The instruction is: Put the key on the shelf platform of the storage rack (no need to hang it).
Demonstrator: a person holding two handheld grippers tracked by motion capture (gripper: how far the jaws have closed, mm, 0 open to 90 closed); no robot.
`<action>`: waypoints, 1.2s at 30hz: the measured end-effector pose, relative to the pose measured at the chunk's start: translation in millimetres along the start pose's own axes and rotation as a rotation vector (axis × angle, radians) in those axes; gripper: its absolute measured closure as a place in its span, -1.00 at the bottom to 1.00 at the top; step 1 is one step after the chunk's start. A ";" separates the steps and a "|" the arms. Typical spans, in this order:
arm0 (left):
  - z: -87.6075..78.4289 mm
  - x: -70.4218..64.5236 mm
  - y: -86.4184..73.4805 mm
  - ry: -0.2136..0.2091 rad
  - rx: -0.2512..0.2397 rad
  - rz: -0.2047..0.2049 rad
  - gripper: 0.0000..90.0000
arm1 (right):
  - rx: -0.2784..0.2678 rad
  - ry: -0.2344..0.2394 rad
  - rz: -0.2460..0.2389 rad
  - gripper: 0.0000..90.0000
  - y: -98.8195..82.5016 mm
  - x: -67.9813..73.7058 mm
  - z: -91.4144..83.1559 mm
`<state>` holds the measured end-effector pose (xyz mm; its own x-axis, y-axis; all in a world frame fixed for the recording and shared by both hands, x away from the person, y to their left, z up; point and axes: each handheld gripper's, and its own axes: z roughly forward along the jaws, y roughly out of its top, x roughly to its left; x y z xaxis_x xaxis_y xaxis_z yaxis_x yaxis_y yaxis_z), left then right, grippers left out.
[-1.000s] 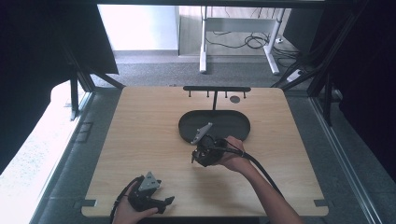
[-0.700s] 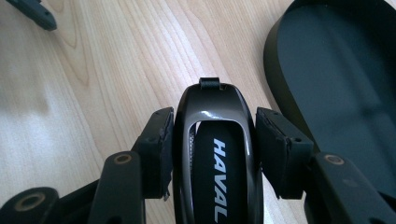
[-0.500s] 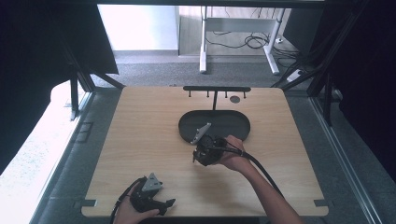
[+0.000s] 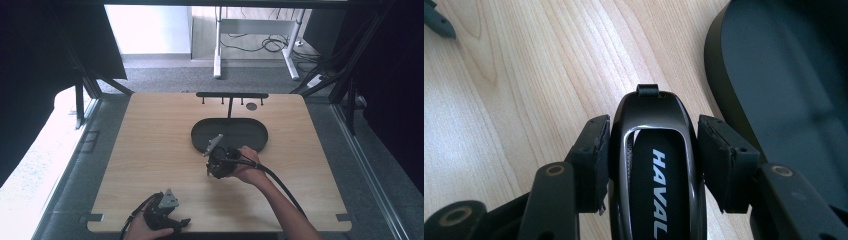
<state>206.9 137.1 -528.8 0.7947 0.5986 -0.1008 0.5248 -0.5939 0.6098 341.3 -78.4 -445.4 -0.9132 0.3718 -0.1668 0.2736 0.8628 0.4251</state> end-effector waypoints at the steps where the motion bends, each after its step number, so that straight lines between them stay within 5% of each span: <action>1: 0.4 -0.4 0.0 -0.001 -0.003 -0.002 -0.55 | -0.001 -0.001 -0.001 0.10 0.0 0.2 0.0; 26: -3.4 2.6 -0.8 0.016 -0.023 -0.017 -0.54 | -0.027 0.008 0.016 0.10 7.0 -9.6 -9.2; 36: -5.1 3.5 -1.1 0.018 -0.029 -0.020 -0.54 | -0.025 -0.002 0.046 0.10 17.5 -27.7 -8.1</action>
<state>207.6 142.6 -525.8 0.7786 0.6196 -0.0994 0.5311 -0.5664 0.6302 368.9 -76.4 -426.1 -0.8994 0.4112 -0.1480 0.3074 0.8360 0.4546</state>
